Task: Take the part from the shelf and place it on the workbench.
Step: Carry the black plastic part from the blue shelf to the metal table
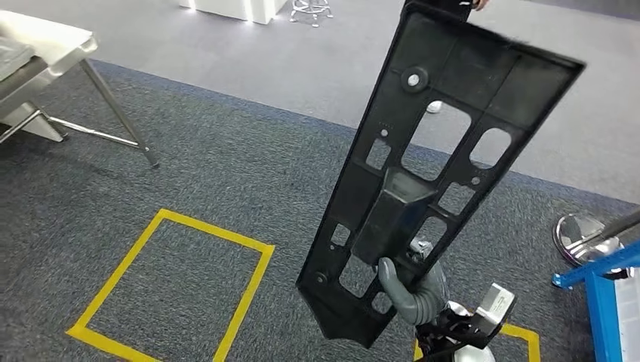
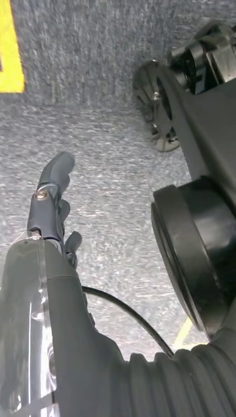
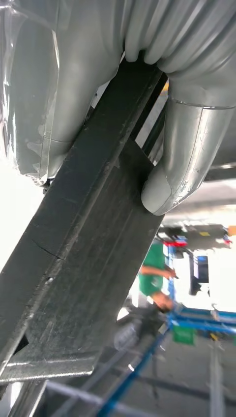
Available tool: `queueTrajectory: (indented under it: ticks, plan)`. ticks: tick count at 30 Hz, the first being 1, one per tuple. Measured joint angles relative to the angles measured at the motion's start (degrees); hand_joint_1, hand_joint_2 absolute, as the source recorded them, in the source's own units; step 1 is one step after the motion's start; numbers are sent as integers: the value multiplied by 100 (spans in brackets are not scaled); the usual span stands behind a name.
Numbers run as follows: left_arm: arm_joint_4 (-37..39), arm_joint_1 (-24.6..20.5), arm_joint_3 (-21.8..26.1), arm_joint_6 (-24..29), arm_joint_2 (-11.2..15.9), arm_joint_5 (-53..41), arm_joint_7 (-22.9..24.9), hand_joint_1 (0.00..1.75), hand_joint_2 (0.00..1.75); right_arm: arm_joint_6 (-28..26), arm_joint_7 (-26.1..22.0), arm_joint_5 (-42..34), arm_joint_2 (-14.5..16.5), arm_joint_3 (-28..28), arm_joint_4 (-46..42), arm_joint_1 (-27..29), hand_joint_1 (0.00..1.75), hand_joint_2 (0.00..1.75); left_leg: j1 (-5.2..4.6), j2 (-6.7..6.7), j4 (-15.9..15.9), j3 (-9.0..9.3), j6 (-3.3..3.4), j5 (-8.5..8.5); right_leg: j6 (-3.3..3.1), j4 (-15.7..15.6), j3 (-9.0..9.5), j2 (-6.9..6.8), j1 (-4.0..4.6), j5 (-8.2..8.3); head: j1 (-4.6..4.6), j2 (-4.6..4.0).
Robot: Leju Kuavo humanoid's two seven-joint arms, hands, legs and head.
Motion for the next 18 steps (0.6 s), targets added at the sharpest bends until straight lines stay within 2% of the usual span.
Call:
queueTrajectory:
  ticks: [1, 2, 3, 4, 5, 6, 7, 8, 10, 11, 12, 13, 14, 15, 16, 18]
  plan:
    - [0, -14, 0, 3, 1, 1, 24, 0, 175, 40, -22, -27, 1, -40, 47, -67, 175, 175, 6, -66, -17, 4, 39, 22, 23, 115, -37, 120, -16, -87, 0, 0]
    - [0, -30, 0, 3, 2, 1, 39, 0, 175, 67, -39, -43, 1, -82, 89, -109, 175, 175, 14, -132, -32, 7, 77, 43, 42, 357, -138, 297, -31, -233, 5, 0]
    - [0, -41, 0, 2, 3, 1, 49, 0, 175, 86, -49, -49, 0, -123, 130, -131, 175, 175, 13, -201, -33, -1, 101, 56, 48, 712, -301, 494, -42, -411, 12, 0]
    - [0, -49, 0, 1, 5, 1, 54, 0, 175, 98, -55, -53, -1, -159, 170, -137, 175, 175, 9, -280, -31, -11, 120, 66, 47, 1115, -505, 613, -39, -576, 15, 0]
    - [0, -50, 0, 1, 6, 1, 56, 0, 175, 105, -56, -54, -1, -189, 208, -139, 175, 175, 3, -365, -28, -18, 131, 72, 42, 1449, -687, 674, -36, -672, 20, 0]
    - [0, -45, 0, 0, 7, 1, 62, 0, 175, 109, -56, -54, -1, -211, 242, -141, 175, 175, -4, -454, -24, -18, 134, 75, 30, 1597, -789, 699, -33, -650, 20, 0]
    - [0, -42, 0, 0, 8, 1, 74, 0, 175, 113, -56, -52, 0, -227, 271, -149, 175, 175, -10, -545, -19, -10, 135, 75, 11, 1518, -783, 717, -32, -507, 20, 0]
    - [0, -40, 0, 0, 9, 1, 90, 0, 175, 118, -57, -50, 1, -237, 295, -165, 175, 175, -13, -634, -14, 5, 132, 70, -15, 1222, -673, 758, -32, -270, 20, 0]
    - [0, -48, 0, -10, 15, 1, 119, 0, 175, 131, -58, -41, 3, -252, 346, -220, 175, 175, -10, -789, 2, 13, 115, 57, -64, 487, -382, 1028, -40, 144, 16, 0]
    - [0, -53, 0, -20, 22, 2, 123, 0, 175, 136, -60, -36, 9, -258, 369, -250, 175, 175, -1, -852, 10, -7, 97, 54, -75, 224, -276, 1151, -42, 227, 16, 1]
    - [0, -53, 0, -28, 30, 3, 123, 0, 175, 140, -61, -33, 16, -264, 392, -278, 175, 175, 14, -908, 16, -41, 72, 57, -80, 92, -228, 1229, -39, 221, 14, 1]
    - [0, -52, 0, -32, 38, 3, 120, 0, 175, 145, -62, -31, 28, -267, 414, -301, 175, 175, 27, -968, 11, -72, 36, 68, -84, 34, -209, 1213, -34, 198, 14, 1]
    - [0, -48, 0, -26, 50, -1, 113, 0, 175, 150, -63, -32, 46, -271, 429, -320, 175, 175, 37, -1034, -9, -90, -4, 79, -99, -32, -177, 1141, -41, 181, 16, 1]
    - [0, -44, 0, -14, 69, -7, 97, 0, 175, 157, -64, -35, 68, -273, 443, -335, 175, 175, 32, -1010, -2, -101, -41, 67, -122, -94, -141, 1066, -50, 188, 15, 1]
    - [0, -43, 0, 0, 88, -14, 76, 0, 175, 166, -68, -43, 97, -274, 452, -340, 175, 175, 20, -909, 72, -133, -74, 10, -148, -157, -98, 989, -63, 203, 7, 1]
    - [0, -53, 0, 36, 128, -20, 9, 0, 175, 190, -83, -71, 147, -279, 466, -338, 175, 175, 18, -573, 546, -349, -129, -254, -193, -237, -25, 817, -63, 216, -9, 0]
